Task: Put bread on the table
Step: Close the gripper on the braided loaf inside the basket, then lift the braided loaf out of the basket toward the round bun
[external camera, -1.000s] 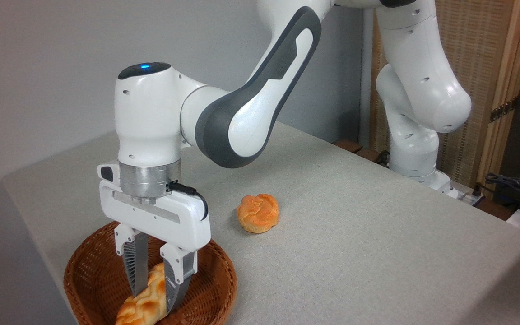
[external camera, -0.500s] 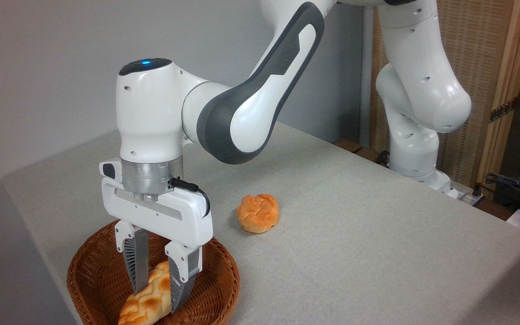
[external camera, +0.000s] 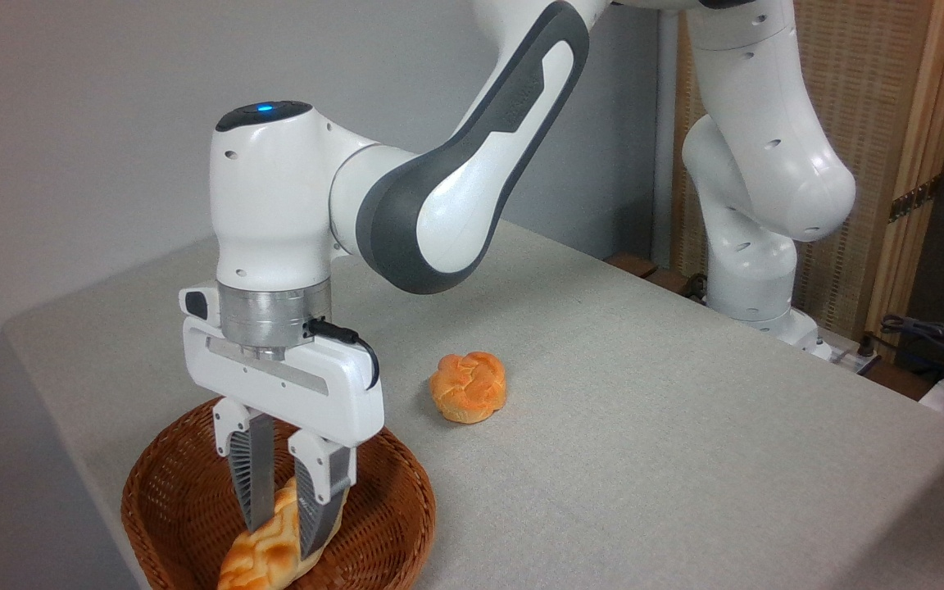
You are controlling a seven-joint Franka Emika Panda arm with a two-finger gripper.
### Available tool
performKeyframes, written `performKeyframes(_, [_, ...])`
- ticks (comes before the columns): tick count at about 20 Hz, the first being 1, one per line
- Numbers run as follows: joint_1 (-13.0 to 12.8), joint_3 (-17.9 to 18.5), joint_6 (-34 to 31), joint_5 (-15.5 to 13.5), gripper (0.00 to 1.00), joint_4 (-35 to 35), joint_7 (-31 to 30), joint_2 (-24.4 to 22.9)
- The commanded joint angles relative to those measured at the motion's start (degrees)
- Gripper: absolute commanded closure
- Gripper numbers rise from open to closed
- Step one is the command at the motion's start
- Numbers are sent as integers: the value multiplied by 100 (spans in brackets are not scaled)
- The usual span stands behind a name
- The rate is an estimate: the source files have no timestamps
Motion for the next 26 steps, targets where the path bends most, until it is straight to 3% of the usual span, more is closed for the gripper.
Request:
performKeyframes(1, [-16,6,-127,110,83,-160,9,-174])
performKeyframes(6, [-16,-3,-119,110,82,-151,9,-192])
performKeyframes(15, [-86,-134,-259,31,79,-160,-17,-1035])
performKeyframes(20, [-95,-144,-1136,31,77,-195,105,-1535])
performKeyframes(26, [-165,-135,-3219,13,71,-361,1317,-2221])
